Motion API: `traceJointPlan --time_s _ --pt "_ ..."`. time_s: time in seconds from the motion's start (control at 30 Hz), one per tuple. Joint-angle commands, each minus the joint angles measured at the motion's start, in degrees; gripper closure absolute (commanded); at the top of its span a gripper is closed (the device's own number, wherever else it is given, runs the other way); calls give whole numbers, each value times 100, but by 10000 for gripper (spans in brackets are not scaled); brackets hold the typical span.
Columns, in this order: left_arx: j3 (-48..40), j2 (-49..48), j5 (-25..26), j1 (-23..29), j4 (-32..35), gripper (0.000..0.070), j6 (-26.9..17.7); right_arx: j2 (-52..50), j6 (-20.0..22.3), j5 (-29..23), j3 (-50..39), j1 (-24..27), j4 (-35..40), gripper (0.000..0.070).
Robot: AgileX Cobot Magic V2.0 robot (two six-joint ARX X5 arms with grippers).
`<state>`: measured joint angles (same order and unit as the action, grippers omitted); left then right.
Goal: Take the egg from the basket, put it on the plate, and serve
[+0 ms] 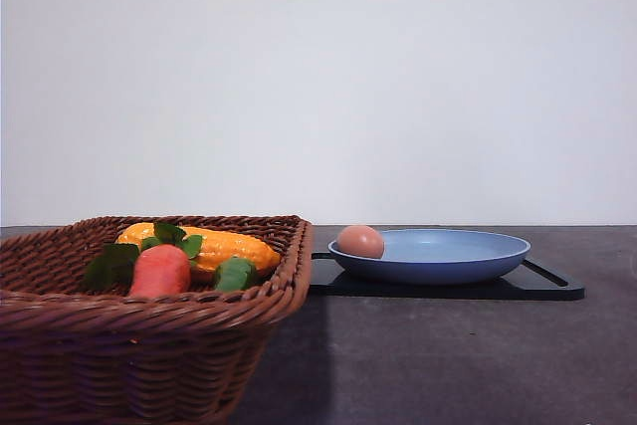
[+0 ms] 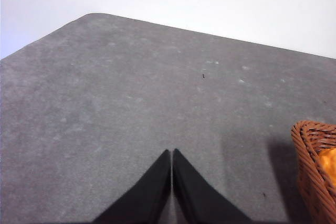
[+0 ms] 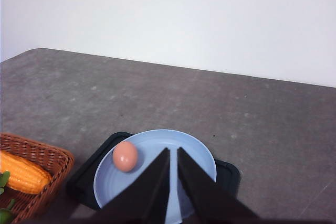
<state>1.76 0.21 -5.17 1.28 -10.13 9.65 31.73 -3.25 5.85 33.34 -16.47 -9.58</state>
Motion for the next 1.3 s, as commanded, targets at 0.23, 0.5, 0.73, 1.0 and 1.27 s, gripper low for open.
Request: traceJointPlan --time_s 0.23,0.5,0.73,1.0,1.27 --pt "-160 -4 28 11 2 700 13 19 29 -23 52 -33 55 700" --pt "-160 -4 28 11 2 700 11 -566 1077 -461 -71 120 7 700" --pt "-160 -4 28 11 2 700 11 -1369 1285 -98 -772 745 32 700" --pt "-160 -4 28 11 2 700 11 -2167 1266 -68 -1943 1175 61 700" --pt "-160 -4 30 11 2 700 11 -2845 1265 -68 -2782 1210 62 700"
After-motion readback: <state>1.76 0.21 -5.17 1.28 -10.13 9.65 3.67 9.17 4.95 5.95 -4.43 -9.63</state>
